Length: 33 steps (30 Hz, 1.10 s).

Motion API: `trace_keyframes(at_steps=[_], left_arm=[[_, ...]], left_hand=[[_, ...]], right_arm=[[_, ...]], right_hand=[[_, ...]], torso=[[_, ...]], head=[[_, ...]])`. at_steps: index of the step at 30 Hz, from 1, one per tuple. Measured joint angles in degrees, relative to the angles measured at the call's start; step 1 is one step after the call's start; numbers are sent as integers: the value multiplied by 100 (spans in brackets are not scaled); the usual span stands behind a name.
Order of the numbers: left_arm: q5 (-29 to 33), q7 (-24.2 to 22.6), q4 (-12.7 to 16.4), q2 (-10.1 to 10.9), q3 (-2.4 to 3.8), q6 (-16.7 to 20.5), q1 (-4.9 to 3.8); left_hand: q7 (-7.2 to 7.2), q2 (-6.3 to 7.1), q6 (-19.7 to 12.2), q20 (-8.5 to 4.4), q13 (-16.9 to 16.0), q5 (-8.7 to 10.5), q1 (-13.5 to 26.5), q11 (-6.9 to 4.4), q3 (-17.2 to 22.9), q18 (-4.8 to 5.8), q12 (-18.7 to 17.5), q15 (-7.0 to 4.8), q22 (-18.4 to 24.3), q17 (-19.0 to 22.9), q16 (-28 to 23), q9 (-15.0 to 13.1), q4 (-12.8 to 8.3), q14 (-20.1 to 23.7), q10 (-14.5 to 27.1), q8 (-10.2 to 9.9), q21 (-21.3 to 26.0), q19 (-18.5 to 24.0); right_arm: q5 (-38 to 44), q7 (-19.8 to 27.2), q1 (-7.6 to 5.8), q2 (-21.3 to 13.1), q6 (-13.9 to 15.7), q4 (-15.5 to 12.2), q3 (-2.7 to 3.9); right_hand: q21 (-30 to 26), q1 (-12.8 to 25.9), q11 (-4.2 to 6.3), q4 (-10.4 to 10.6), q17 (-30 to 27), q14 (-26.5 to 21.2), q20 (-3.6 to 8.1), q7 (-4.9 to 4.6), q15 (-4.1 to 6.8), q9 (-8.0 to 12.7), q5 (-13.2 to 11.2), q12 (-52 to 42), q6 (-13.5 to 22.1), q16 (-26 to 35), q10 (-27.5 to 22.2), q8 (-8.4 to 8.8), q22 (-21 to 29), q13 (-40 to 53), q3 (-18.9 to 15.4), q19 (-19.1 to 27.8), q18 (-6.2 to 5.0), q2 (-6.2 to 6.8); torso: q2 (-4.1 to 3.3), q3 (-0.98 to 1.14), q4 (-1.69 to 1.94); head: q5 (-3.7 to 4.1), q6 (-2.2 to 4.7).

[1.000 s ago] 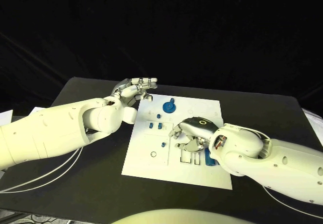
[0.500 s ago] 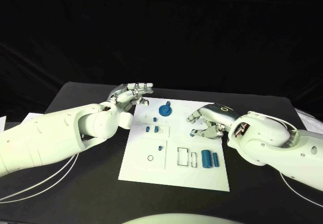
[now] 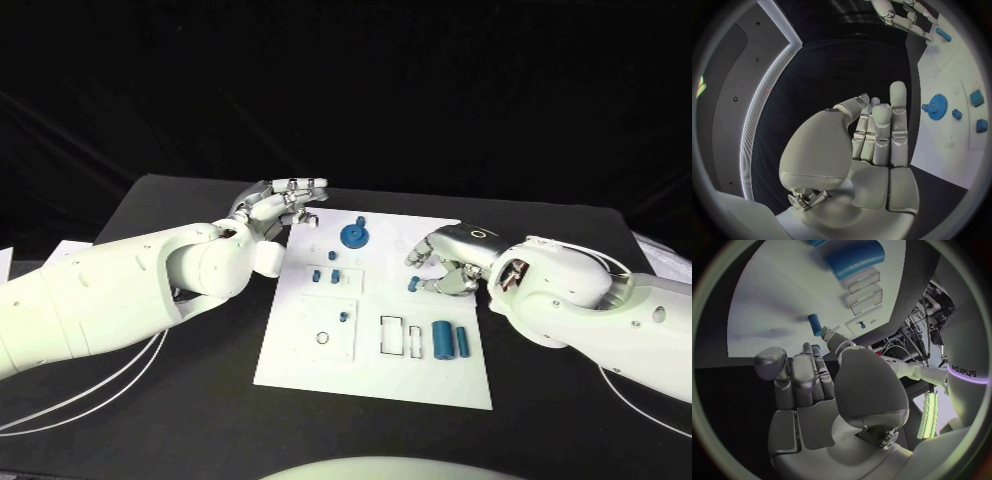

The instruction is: Assemble the parts on the task board

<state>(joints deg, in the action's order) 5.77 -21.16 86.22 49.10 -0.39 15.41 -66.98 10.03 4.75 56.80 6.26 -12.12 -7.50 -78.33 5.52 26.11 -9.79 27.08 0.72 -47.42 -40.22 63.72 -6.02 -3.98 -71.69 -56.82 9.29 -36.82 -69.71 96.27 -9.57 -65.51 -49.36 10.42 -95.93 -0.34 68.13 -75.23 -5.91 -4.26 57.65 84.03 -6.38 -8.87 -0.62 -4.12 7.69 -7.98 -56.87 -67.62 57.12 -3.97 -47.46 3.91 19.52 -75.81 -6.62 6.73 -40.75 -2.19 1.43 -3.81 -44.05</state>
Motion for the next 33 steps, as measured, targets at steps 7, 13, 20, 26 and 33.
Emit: trace_keyframes(at_steps=[7,13,20,26,33], left_arm=[[0,13,6,10,0,-5,1],[0,19,9,10,0,-8,1],[0,24,10,16,0,-11,2],[0,30,10,16,0,-17,2],[0,42,7,13,0,-33,2]], left_hand=[[0,0,0,0,0,0,0,0,0,0,0,0,0,0,0,0,0,0,0,0,0,0],[0,0,0,0,0,0,0,0,0,0,0,0,0,-1,0,0,0,0,0,0,0,0],[0,0,0,0,0,0,0,0,0,0,0,0,0,-1,0,0,0,0,0,0,0,0],[0,0,0,0,0,0,0,0,0,0,0,0,0,-1,0,-1,0,0,0,0,0,0],[0,0,0,0,0,0,0,0,0,0,0,0,-1,-1,0,0,0,0,0,0,0,0]], right_arm=[[33,0,20,95,-223,53,-5],[65,-5,35,159,-318,105,0],[114,-29,38,198,-339,149,6],[148,-39,44,251,-335,187,8],[188,-43,51,304,-314,247,12]], right_hand=[[0,-59,44,12,-4,0,0,18,0,-16,21,-149,-221,0,339,-47,-8,-1,12,0,0,-113],[0,-73,112,24,28,1,33,51,45,-34,21,-215,-440,-51,629,-110,-47,-19,155,-33,0,-169],[25,-101,166,32,41,0,54,74,86,-41,-5,-214,-583,-74,806,-133,-76,-22,261,-54,0,-198],[25,-96,175,46,52,-20,74,100,106,-41,-98,-187,-649,-82,898,-133,-89,-21,396,-74,0,-253],[46,-178,161,-1,63,0,94,100,126,-40,-275,-131,-689,-111,934,-133,-109,-26,588,-94,0,-334]], torso=[[0,-2,-6],[1,0,-7],[2,4,-9],[3,3,-9],[4,3,-6]], head=[[-11,-18],[-13,-27],[-13,-39],[-2,-42],[5,-50]])
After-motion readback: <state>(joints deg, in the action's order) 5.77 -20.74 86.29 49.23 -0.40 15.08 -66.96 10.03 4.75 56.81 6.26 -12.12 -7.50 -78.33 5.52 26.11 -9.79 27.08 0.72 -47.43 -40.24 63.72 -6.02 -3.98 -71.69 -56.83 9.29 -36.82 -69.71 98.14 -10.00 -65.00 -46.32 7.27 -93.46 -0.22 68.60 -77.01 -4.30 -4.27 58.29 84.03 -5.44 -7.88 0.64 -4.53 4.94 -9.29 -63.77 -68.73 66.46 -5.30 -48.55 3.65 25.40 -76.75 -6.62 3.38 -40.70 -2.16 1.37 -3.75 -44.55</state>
